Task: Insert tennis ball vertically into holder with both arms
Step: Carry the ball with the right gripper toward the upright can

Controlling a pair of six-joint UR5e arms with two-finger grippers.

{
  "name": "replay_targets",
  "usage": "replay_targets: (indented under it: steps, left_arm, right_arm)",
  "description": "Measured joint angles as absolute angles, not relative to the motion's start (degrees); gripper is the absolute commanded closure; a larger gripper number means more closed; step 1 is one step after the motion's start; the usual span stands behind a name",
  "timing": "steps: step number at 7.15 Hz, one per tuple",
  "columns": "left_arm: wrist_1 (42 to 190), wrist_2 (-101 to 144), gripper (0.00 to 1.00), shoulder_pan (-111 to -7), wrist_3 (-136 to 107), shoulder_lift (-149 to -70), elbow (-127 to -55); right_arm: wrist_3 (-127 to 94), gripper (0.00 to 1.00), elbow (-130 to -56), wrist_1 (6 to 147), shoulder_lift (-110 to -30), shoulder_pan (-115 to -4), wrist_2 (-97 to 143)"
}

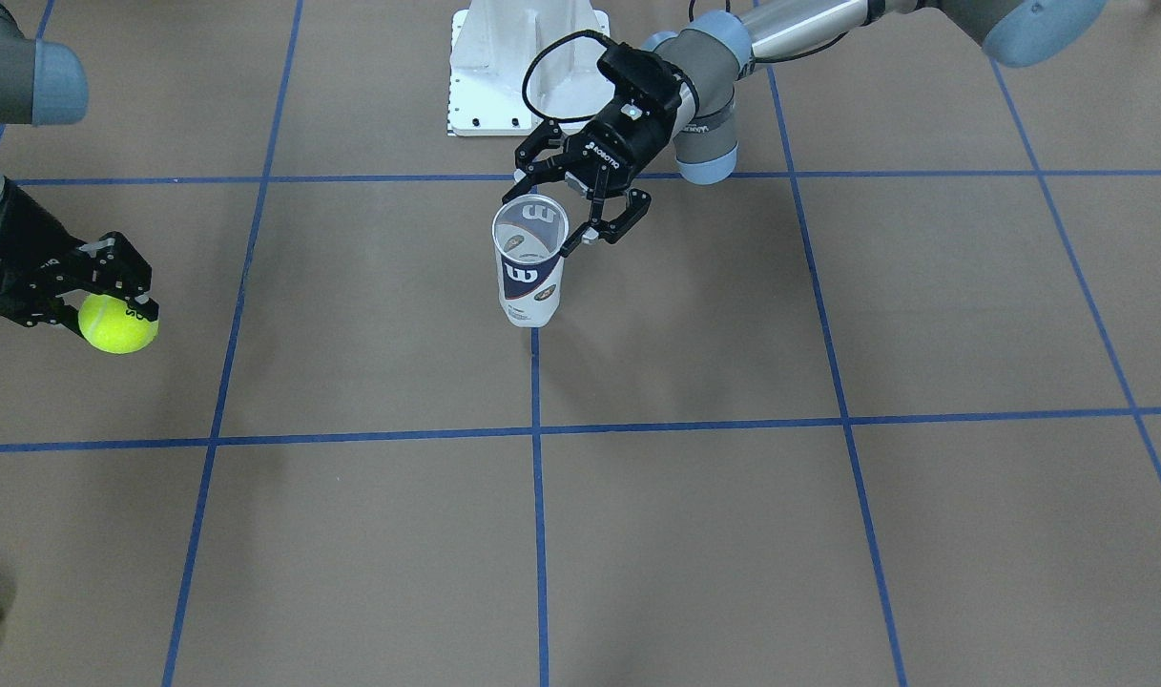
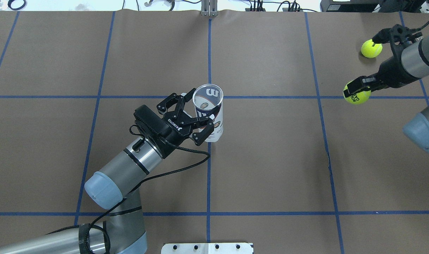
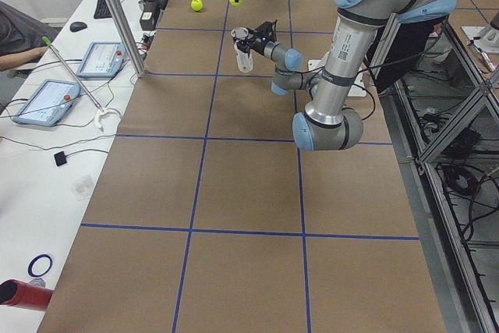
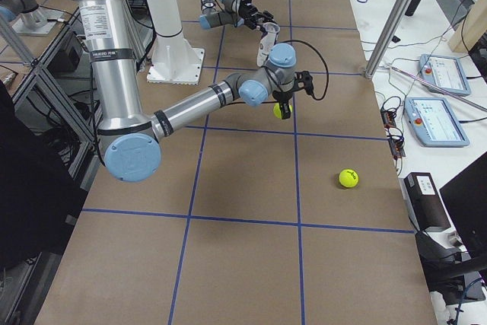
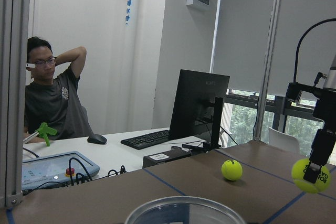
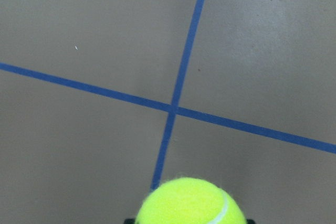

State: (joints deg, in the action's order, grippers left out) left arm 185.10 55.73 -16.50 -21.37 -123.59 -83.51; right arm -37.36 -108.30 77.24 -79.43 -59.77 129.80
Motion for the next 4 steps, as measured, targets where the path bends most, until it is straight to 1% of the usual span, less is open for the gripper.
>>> replay_targets:
  steps: [2,3,4]
  left_arm:
    - [186.80,54.39,0.22,-16.10,-19.50,-123.80,-83.27]
    - [187.56,54.02,0.24,-15.87,-18.89,-123.90,-83.00]
    - [187.92,53.85,0.23,-15.64,-18.66,-124.01,-82.39]
  right_arm:
    - [-42.08,1.00,-111.16,84.47,-73.99,-59.09,131.04]
    - [-46.04,1.00,-111.55,85.47,-71.48,-58.10,131.31]
    - [-50.45,1.00,-111.75,85.95,-68.94,-56.85,131.40]
